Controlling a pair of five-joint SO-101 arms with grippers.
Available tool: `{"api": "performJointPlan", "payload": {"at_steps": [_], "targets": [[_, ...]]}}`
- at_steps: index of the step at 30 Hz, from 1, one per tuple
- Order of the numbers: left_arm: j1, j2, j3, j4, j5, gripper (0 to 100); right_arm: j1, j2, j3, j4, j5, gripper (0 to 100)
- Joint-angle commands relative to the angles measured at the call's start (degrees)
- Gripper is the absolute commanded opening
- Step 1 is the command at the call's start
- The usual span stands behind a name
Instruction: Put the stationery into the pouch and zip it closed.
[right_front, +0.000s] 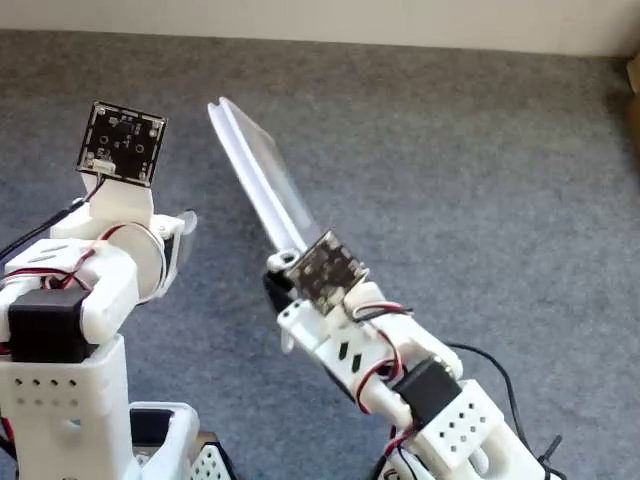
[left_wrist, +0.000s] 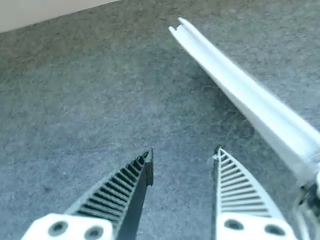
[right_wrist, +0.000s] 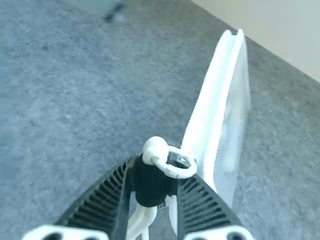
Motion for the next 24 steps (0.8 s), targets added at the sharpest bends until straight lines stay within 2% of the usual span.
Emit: {"api": "performJointPlan", "payload": {"at_steps": [1, 13, 17, 24], "targets": [[3.65, -0.66, 0.66, -1.58, 6.59, 20, -4.35, -2.51, -3.03, 2.51, 0.53, 0.5], [10.15, -0.66, 26.77, -25.32, 10.11, 20, -9.54, -2.51, 4.00, 3.21, 0.44, 0.5], [9.45, -0.66, 31.34, -25.93, 9.67, 20, -9.27, -2.59, 4.18, 3.21, 0.44, 0.5], [3.12, -0.66, 39.25, -25.93, 2.73, 20, -9.19, -2.59, 4.62, 3.21, 0.26, 0.5]]}}
